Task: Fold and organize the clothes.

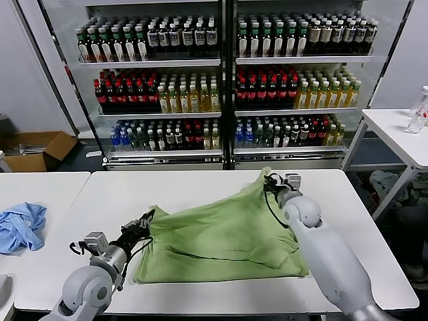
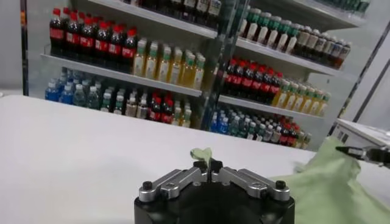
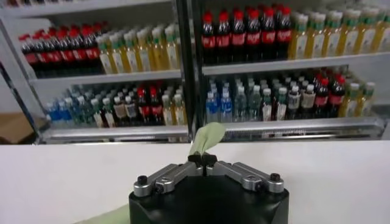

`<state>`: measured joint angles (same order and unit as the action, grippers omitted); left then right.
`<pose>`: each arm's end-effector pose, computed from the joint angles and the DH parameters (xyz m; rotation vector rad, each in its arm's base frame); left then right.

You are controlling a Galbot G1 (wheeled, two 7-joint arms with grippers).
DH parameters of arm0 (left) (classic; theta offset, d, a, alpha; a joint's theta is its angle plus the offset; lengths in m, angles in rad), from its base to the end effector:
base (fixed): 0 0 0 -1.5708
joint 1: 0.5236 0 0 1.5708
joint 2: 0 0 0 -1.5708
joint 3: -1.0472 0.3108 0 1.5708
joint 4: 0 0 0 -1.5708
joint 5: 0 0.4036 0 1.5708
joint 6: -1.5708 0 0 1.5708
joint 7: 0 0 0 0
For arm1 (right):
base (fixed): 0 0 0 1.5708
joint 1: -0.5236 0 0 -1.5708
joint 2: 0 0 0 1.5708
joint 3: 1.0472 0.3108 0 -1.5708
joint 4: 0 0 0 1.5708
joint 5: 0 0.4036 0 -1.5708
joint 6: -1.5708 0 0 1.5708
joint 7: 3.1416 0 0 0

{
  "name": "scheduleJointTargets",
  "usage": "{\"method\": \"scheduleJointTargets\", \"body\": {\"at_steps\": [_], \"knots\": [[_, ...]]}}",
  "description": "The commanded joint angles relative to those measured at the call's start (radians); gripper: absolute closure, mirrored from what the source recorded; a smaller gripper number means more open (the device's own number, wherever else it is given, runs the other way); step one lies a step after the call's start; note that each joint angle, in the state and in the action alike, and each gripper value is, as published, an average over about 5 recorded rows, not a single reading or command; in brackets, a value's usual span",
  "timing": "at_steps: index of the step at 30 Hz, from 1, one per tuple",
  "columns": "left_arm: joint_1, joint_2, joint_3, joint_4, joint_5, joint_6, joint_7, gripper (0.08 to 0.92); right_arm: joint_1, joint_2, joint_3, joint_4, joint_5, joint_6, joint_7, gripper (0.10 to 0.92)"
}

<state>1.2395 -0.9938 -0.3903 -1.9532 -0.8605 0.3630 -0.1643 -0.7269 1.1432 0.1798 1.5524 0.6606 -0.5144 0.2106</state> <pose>0.3334 0.0457 -0.2294 -0.3025 -2.7418 0.3424 0.4695 -0.0082 -0.2088 0.2044 -2.7417 -0.0716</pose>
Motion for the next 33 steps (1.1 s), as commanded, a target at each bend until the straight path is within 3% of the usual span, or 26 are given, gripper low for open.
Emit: {"method": "scheduleJointTargets", "body": {"at_steps": [1, 12, 15, 19, 24, 29, 33], "knots": [[0.085, 0.007, -0.006, -0.038, 0.065, 0.0, 0.003, 0.914, -0.448, -0.087, 0.202, 0.443, -0.04, -0.005, 0.013, 0.919], [0.085, 0.001, 0.041, 0.025, 0.303, -0.012, 0.017, 0.914, -0.602, -0.017, 0.21, 0.463, -0.165, -0.064, 0.02, 0.919], [0.086, -0.014, 0.046, 0.037, 0.388, -0.019, 0.001, 0.909, -0.606, -0.007, 0.194, 0.462, -0.203, -0.063, 0.02, 0.887], [0.131, -0.054, 0.042, 0.013, 0.502, -0.039, -0.056, 0.846, -0.63, -0.01, 0.203, 0.498, -0.215, -0.056, 0.023, 0.776], [0.194, -0.152, 0.059, -0.005, 0.661, -0.039, -0.151, 0.701, -0.684, -0.02, 0.241, 0.564, -0.22, -0.041, 0.023, 0.638], [0.172, -0.233, 0.092, 0.046, 0.716, 0.014, -0.193, 0.554, -0.723, -0.028, 0.257, 0.597, -0.233, -0.035, 0.02, 0.49], [0.156, -0.255, 0.11, 0.061, 0.686, 0.058, -0.192, 0.441, -0.734, -0.036, 0.265, 0.607, -0.231, -0.033, 0.018, 0.378]]}}
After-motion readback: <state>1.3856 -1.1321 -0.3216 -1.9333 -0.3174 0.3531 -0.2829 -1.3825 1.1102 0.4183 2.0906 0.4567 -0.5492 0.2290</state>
